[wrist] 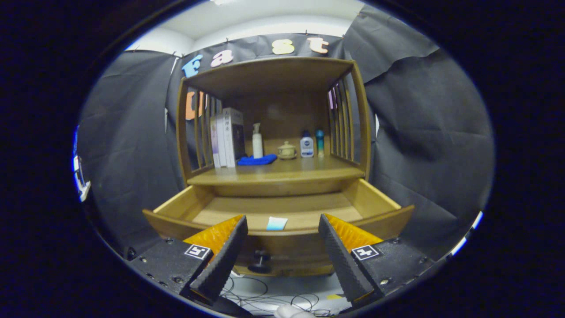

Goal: Pull open the drawer, take out the items inside it, and place them on the countertop above the cabinet.

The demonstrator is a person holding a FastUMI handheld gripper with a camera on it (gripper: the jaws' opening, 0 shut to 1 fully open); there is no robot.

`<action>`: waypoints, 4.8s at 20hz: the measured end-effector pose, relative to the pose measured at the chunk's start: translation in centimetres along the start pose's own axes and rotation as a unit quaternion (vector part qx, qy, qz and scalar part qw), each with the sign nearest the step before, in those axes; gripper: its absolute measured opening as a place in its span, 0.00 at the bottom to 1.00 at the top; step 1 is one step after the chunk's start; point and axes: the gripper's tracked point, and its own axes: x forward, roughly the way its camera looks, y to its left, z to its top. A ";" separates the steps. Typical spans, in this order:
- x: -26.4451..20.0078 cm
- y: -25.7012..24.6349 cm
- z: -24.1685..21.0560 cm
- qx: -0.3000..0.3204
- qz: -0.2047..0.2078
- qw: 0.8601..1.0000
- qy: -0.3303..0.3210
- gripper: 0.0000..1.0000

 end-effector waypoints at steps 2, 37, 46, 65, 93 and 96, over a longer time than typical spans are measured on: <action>1.1 -0.1 2.5 -0.011 -0.005 1.000 -0.004 1.00; 16.8 5.1 -10.5 -0.031 -0.023 0.847 0.530 0.91; 17.7 5.1 -8.2 -0.025 -0.027 0.851 0.524 0.45; 23.8 7.3 7.7 -0.040 -0.003 0.908 0.417 0.45; 27.9 7.6 9.5 -0.022 -0.002 0.937 0.348 0.64; 25.7 7.8 10.1 -0.023 0.004 0.955 0.297 0.64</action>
